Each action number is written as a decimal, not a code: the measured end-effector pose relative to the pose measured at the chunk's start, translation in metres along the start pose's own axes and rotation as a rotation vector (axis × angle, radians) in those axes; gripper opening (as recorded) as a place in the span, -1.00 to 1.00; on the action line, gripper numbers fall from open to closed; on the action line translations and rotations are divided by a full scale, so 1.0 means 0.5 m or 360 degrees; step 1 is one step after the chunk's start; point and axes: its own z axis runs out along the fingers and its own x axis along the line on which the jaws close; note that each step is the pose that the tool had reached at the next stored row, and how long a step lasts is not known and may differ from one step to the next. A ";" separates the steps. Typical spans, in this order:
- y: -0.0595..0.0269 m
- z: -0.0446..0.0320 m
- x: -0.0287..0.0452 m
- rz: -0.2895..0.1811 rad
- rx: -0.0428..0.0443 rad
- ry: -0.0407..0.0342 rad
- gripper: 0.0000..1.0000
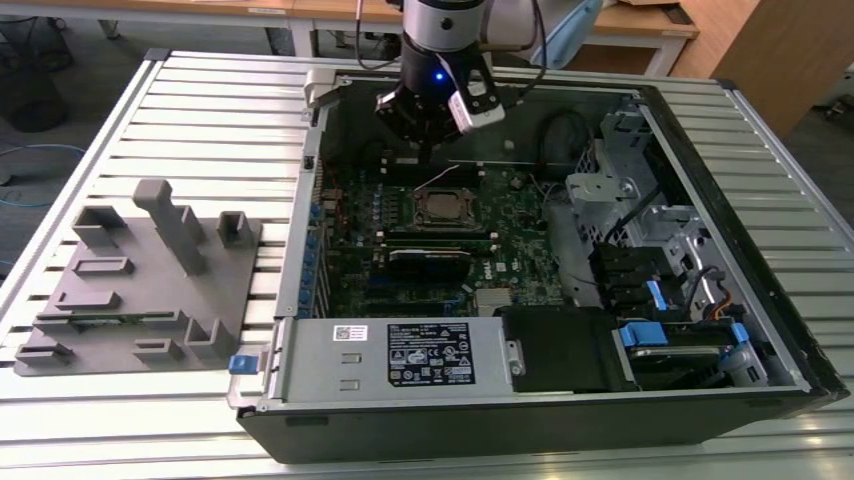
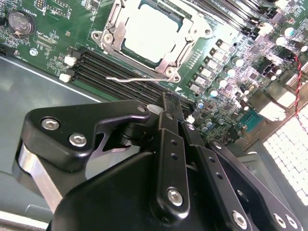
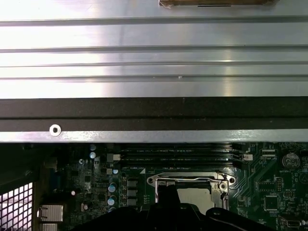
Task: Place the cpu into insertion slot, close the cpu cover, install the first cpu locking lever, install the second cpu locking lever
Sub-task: 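Install the first cpu locking lever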
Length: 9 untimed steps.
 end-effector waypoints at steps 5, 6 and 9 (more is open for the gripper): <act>0.000 0.009 -0.002 0.0000 0.0001 0.0000 -0.79; 0.000 0.010 -0.002 0.0000 0.0001 0.0000 -0.79; 0.000 0.012 -0.002 -0.0002 0.0000 -0.0002 -0.79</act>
